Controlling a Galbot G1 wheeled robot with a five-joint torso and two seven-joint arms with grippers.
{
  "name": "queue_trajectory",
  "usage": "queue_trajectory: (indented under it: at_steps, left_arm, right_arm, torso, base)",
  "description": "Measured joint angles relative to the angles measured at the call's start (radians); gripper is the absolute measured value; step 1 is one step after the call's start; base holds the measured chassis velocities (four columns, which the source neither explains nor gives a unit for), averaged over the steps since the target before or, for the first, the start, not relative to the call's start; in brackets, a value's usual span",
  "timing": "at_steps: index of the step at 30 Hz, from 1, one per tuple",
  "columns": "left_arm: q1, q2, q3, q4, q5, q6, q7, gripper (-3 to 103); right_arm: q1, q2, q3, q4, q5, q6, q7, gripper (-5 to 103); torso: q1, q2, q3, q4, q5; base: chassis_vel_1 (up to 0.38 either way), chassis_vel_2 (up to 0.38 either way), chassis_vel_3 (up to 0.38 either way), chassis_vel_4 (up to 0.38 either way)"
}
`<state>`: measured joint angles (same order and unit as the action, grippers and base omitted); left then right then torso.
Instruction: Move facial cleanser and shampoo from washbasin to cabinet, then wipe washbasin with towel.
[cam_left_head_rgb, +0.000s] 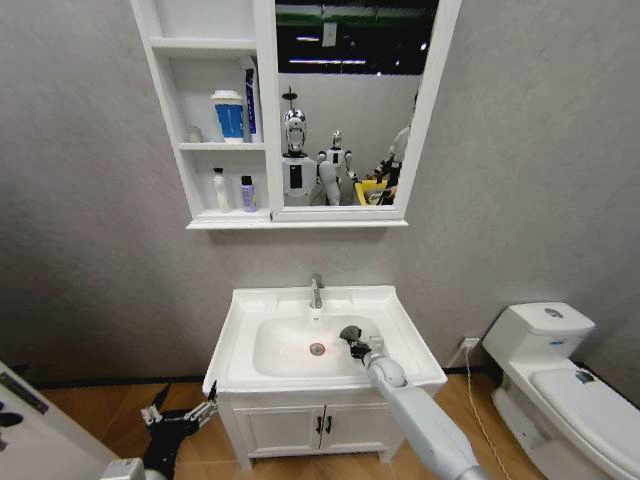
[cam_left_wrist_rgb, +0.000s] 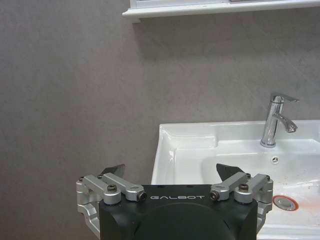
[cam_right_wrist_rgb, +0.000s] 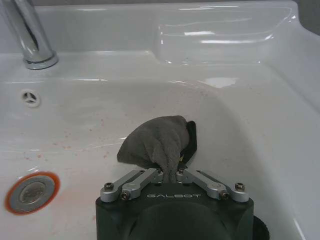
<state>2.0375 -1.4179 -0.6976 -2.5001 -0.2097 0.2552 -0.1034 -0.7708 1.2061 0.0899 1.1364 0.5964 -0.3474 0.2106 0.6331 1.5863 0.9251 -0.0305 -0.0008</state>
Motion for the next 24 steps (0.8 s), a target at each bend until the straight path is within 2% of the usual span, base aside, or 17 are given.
queue_trajectory:
  at_steps: [2,15,24]
  left_arm:
    - [0.0,0.0,0.0,0.0,0.0,0.0,0.0,100]
    - [0.0,0.0,0.0,0.0,0.0,0.0,0.0,100]
    - [0.0,0.0,0.0,0.0,0.0,0.0,0.0,100]
  right_arm:
    - [0.036,0.007,0.0,-0.059,0.001,-0.001,0.0,5]
    - [0.201,0.095,-0.077,-0.322,0.039,0.015,-0.067,5]
    - [0.294,0.152,-0.165,-0.493,0.054,0.1,-0.177,5]
  torso:
    - [0.0,0.0,0.0,0.0008,0.0003]
    - [0.0,0.0,0.0,0.0,-0.0005]
    - [0.0,0.0,0.0,-0.0008,-0.0005]
  base:
    - [0.0,0.0,0.0,0.0]
    - [0.0,0.0,0.0,0.0]
    - [0.0,0.0,0.0,0.0]
